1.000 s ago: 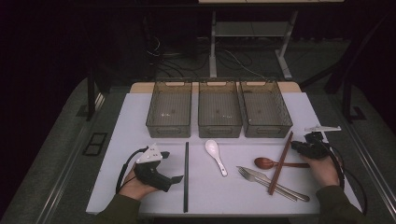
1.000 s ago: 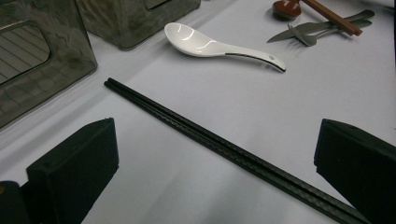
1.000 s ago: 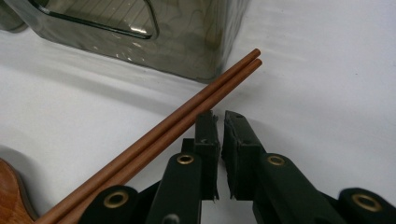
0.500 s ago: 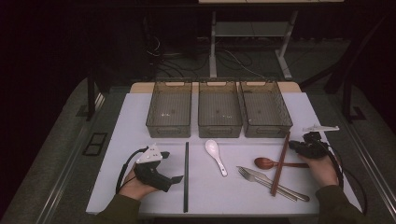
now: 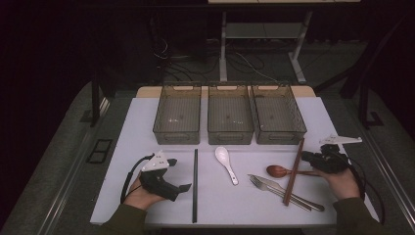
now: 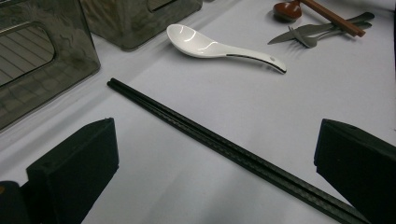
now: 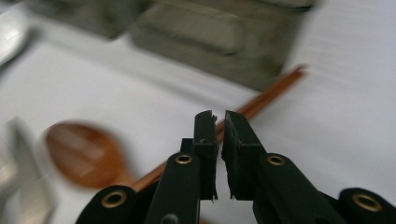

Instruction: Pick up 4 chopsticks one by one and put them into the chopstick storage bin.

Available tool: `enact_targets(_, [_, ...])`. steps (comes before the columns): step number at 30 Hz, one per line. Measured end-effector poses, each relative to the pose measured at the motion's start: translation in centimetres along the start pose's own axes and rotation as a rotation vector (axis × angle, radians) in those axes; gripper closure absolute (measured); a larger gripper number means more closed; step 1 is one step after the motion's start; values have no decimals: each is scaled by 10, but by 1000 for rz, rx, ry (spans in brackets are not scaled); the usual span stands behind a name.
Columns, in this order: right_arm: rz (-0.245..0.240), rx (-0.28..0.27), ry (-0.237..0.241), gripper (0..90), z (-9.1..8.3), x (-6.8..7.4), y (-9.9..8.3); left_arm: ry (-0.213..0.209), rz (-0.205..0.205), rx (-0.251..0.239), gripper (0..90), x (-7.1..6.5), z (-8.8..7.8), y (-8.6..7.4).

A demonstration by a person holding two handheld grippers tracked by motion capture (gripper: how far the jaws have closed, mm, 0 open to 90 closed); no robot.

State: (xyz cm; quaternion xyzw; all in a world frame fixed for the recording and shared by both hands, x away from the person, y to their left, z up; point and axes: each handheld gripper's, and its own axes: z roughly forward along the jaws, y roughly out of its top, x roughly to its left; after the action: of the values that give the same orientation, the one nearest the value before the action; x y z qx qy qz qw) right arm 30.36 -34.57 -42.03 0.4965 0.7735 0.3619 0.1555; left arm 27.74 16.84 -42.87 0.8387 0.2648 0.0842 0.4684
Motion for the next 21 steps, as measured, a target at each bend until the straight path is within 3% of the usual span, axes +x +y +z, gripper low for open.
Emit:
enact_targets(1, [0, 0, 0, 858, 0, 0, 0, 0, 0, 0, 0, 0, 0, 0])
enact_targets(4, [-36, 17, 72, 881, -4, 19, -5, 1, 0, 0, 0, 0, 0, 0])
enact_targets(6, [-88, 38, 116, 890, -7, 36, -9, 2, -2, -1, 0, 0, 0, 0])
enact_targets(8, [-95, 47, 135, 892, -7, 42, -11, 3, 3, 1, 0, 0, -1, 0])
enact_targets(9, [-128, 71, 146, 895, -6, 51, -16, 5, 1, 4, 0, 0, -1, -1])
enact_targets(16, [-167, 133, 173, 895, 0, 65, -27, 4, 3, 7, 0, 0, 0, 0])
enact_targets(21, [-177, 146, 164, 895, 1, 66, -28, 4, 3, 7, 0, 0, 0, -1])
